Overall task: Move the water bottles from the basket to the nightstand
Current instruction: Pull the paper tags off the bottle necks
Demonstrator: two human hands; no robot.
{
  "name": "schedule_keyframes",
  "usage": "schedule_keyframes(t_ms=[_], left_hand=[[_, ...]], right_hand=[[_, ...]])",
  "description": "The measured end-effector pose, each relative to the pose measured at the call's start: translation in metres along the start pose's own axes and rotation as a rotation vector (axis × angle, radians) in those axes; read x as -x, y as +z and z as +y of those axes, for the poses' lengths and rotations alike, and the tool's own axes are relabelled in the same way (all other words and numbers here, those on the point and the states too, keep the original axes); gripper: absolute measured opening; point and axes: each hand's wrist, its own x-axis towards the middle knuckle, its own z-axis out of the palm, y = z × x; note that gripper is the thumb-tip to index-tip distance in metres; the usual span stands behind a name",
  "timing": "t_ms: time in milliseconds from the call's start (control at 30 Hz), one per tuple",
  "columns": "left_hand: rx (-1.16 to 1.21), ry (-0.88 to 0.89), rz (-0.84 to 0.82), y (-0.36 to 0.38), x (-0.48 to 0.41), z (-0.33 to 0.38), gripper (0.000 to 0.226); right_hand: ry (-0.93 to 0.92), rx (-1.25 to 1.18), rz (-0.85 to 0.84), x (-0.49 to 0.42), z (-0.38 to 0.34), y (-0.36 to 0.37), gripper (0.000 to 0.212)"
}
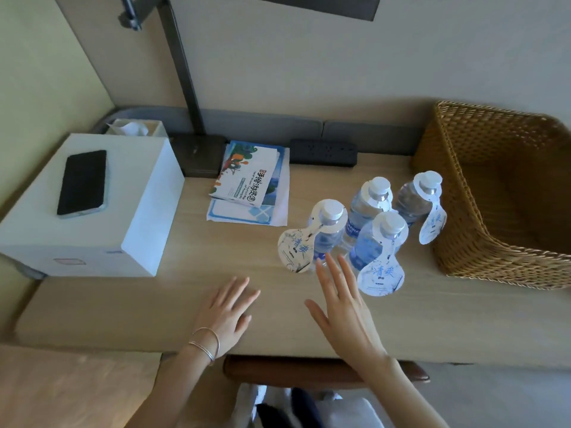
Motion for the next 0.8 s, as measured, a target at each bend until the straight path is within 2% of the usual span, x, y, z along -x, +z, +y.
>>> schedule_keyframes(t_ms=[100, 267, 367, 500, 800], left_hand=[[0.015, 0.082, -0.023, -0.001, -0.008, -0.02, 0.051], [0.064, 0.139, -0.012, 0.002, -0.006, -0.021, 0.05], [0.08, 0.162, 0.038, 0.006, -0.005, -0.02, 0.046], [0.097, 0.185, 0.096, 0.008, -0.006, -0.02, 0.05], [0.136, 0.189, 0.088, 0.01, -0.006, -0.022, 0.051]], right_hand=[[0.153, -0.141, 0.097, -0.012, -0.015, 0.013, 0.055], [0.663, -0.8, 0.265, -0.032, -0.049, 0.013, 0.022], [0.818, -0.915, 0.357, -0.042, -0.059, 0.009, 0.006], [0.877, -1.137, 0.473, -0.044, -0.074, -0.006, 0.004], [0.723, -1.501, 0.614, -0.065, -0.093, -0.049, 0.005]])
